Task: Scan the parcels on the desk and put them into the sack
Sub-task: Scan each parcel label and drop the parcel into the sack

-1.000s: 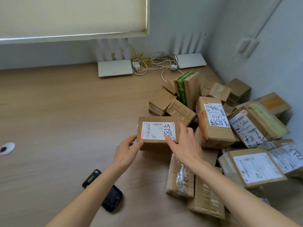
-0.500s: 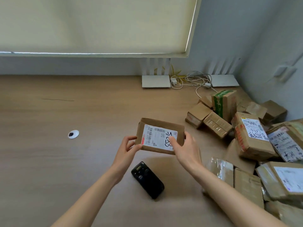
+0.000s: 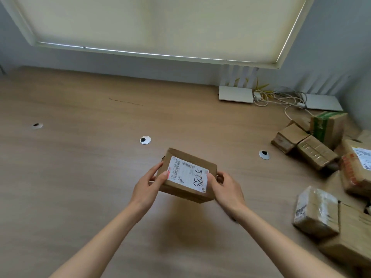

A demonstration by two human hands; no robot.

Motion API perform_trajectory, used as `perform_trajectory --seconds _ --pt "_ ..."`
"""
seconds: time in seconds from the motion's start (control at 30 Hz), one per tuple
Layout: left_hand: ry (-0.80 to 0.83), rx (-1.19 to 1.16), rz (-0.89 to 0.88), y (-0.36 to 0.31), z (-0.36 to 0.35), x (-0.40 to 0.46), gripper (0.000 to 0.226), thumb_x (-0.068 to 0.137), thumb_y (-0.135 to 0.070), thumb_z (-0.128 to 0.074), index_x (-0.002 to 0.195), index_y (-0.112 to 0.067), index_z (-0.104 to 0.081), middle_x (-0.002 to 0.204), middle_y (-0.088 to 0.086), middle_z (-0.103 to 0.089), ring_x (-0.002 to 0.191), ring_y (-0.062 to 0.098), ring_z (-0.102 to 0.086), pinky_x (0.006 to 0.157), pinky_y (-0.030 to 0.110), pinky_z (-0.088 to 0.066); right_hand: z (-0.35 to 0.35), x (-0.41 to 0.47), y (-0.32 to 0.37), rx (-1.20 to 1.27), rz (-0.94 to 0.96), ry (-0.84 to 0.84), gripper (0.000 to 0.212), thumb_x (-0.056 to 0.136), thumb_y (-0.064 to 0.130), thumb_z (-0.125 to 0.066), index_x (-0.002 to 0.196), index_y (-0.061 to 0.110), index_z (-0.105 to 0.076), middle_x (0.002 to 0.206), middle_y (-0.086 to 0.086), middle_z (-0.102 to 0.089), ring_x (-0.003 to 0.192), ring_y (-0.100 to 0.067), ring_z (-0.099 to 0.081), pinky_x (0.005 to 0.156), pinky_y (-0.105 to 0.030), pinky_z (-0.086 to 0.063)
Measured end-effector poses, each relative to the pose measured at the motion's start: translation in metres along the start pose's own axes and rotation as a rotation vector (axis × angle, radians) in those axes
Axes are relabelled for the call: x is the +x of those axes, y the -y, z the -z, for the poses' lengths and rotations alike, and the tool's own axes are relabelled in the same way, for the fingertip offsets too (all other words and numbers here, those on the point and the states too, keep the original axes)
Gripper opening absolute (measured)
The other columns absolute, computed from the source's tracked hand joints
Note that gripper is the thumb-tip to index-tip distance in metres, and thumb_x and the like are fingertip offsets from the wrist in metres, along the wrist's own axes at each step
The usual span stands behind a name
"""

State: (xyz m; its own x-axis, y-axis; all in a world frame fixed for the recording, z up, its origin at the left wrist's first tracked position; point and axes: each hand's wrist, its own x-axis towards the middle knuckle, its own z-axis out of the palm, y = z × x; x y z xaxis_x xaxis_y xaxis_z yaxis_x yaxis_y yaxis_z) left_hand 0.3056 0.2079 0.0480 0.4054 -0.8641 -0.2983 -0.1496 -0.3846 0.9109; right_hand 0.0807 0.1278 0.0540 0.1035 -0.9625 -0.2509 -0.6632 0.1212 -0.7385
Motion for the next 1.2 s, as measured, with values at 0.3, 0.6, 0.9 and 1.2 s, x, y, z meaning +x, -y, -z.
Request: perform_trajectory --seconds 0.3,0.6,0.9,1.2 --pt "-0.116 0.041 0.083 0.061 0.026 0.0 0.029 0.081 -0.06 -0.061 0.108 -0.069 -0.057 0.11 -0.007 -0.071 0.101 0.008 -0.064 0.096 0.038 -0.052 -0.017 0.03 -0.082 -0.655 0.002 0.039 0.079 0.088 0.065 -0.066 0.149 0.023 -0.038 0.146 0.0 -0.047 0.132 -0.025 -0.05 0.095 -0.038 -0.047" --pt "-0.123 -0.027 0.126 0.092 0.019 0.017 0.045 0.075 -0.064 -0.06 0.12 -0.057 -0.062 0.108 -0.011 -0.072 0.105 0.009 -0.065 0.098 0.041 -0.053 -0.039 0.065 -0.12 -0.703 -0.103 0.08 0.103 0.066 0.072 -0.081 0.146 0.023 -0.038 0.137 -0.005 -0.043 0.13 -0.029 -0.046 0.093 -0.044 -0.05" --pt "-0.132 -0.002 0.093 0.082 0.01 0.01 0.045 0.068 -0.067 -0.056 0.113 -0.063 -0.061 0.108 -0.006 -0.07 0.098 0.01 -0.066 0.092 0.037 -0.054 -0.028 0.059 -0.105 -0.594 -0.122 0.118 0.077 0.068 0.052 -0.079 0.136 0.026 -0.052 0.118 -0.005 -0.046 0.116 -0.032 -0.052 0.087 -0.04 -0.052" --pt "-0.179 0.112 0.026 0.028 0.028 -0.013 0.047 0.069 -0.074 -0.048 0.114 -0.065 -0.058 0.116 -0.005 -0.066 0.106 0.017 -0.061 0.094 0.039 -0.05 0.045 0.026 -0.039 -0.446 0.025 0.059 0.061 0.055 0.06 -0.065 0.107 0.029 -0.056 0.101 0.004 -0.056 0.081 -0.025 -0.061 0.061 -0.034 -0.044"
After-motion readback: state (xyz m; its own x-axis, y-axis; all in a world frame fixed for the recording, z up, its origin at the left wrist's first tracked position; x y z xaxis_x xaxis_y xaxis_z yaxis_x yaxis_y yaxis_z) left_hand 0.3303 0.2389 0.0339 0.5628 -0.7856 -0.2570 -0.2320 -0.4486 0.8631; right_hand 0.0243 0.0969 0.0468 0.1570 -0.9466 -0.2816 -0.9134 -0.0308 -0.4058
